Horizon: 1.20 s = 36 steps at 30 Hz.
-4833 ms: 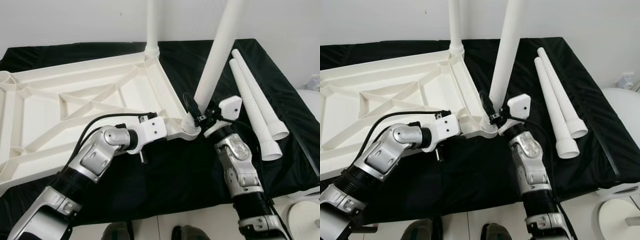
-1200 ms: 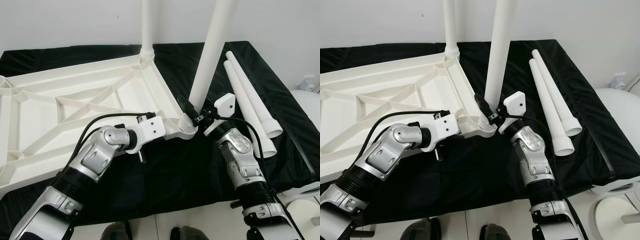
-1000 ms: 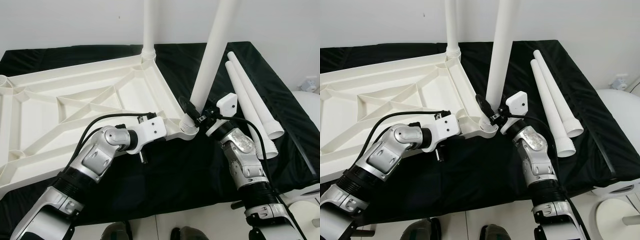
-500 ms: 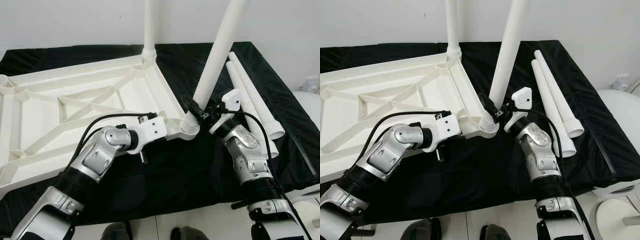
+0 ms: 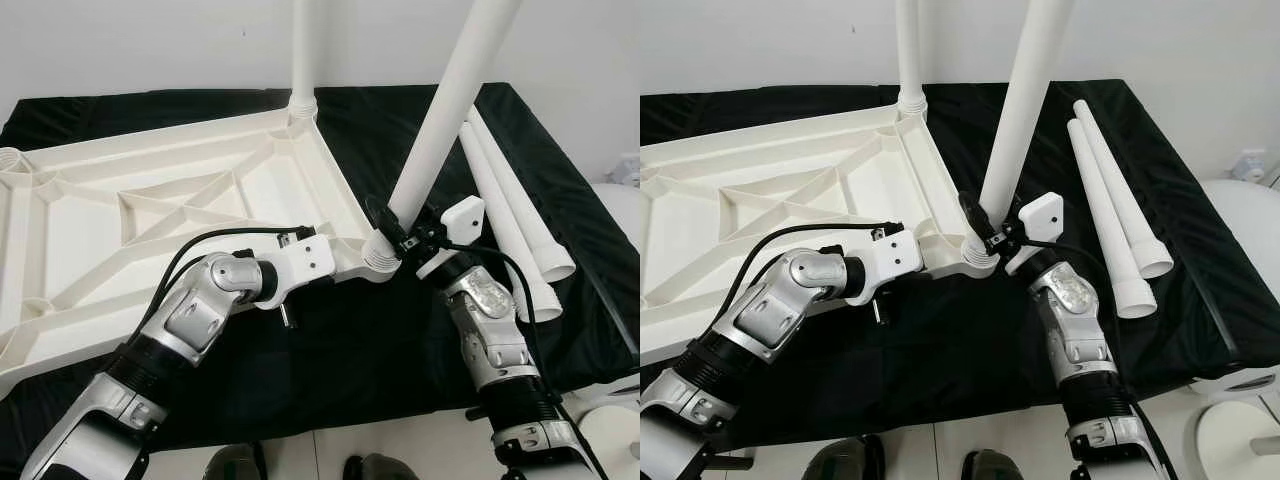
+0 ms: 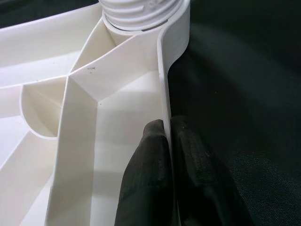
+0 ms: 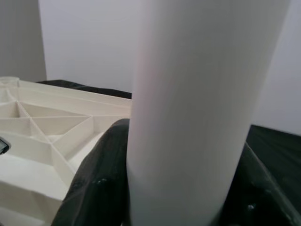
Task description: Building children table
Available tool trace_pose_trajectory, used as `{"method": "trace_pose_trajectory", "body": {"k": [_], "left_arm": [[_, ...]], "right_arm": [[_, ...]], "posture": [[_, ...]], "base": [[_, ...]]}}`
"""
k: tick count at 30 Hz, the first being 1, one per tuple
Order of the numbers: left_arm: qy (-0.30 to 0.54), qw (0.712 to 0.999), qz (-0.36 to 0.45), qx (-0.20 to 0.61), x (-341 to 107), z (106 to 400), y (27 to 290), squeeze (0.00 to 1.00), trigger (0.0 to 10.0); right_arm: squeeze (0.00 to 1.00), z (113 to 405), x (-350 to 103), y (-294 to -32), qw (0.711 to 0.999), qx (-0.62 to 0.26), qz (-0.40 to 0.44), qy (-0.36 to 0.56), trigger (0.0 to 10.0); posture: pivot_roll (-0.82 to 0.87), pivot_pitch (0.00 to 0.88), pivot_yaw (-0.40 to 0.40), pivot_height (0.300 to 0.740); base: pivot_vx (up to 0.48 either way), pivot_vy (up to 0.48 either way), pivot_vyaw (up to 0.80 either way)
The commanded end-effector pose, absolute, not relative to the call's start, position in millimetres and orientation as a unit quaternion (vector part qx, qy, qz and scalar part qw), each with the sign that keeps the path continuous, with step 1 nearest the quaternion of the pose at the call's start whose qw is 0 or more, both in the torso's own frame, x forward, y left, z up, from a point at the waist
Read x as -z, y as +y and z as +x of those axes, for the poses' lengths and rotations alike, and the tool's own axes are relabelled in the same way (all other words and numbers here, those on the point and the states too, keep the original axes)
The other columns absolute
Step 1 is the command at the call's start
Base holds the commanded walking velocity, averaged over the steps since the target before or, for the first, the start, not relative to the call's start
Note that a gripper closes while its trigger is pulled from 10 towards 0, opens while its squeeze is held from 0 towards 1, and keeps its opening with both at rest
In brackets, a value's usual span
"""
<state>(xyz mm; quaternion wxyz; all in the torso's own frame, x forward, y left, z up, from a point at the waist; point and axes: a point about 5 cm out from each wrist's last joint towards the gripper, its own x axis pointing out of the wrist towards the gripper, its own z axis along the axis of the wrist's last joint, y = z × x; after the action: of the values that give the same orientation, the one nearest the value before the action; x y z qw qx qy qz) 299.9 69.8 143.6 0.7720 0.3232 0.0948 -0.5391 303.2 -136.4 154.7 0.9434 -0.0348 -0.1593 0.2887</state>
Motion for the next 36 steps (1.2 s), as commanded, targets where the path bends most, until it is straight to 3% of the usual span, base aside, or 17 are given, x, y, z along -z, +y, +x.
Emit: {"method": "trace_pose_trajectory", "body": {"k": [1,14,23,33,36], "left_arm": [[0.069,0.775,0.339,0.528,-154.6,302.9,70.9,0.00,10.0],[0.069,0.776,0.340,0.527,-154.8,302.7,71.7,0.00,10.0],[0.069,0.775,0.342,0.527,-155.1,303.7,72.0,0.00,10.0],[0.068,0.775,0.343,0.527,-155.3,304.0,71.4,0.00,10.0],[0.068,0.775,0.344,0.526,-155.0,303.7,72.3,0.00,10.0]], "right_arm": [[0.00,284.2,-78.3,-150.8,0.961,-0.269,-0.052,0.025,10.0],[0.00,287.0,-82.4,-149.1,0.963,-0.267,-0.035,0.015,10.0],[0.00,297.1,-81.7,-153.4,0.957,-0.272,-0.063,0.076,10.0],[0.00,302.8,-89.8,-154.8,0.956,-0.274,-0.092,0.054,10.0],[0.00,300.6,-88.1,-157.5,0.962,-0.259,-0.066,0.048,10.0]], "posture": [[0.00,0.115,0.029,0.740],[0.00,0.116,0.026,0.740],[0.00,0.112,0.032,0.740],[0.00,0.108,0.027,0.740],[0.00,0.105,0.026,0.740]], "base": [[0.000,0.000,0.00],[0.000,0.000,0.00],[0.000,0.000,0.00],[0.000,0.000,0.00],[0.000,0.000,0.00]]}}
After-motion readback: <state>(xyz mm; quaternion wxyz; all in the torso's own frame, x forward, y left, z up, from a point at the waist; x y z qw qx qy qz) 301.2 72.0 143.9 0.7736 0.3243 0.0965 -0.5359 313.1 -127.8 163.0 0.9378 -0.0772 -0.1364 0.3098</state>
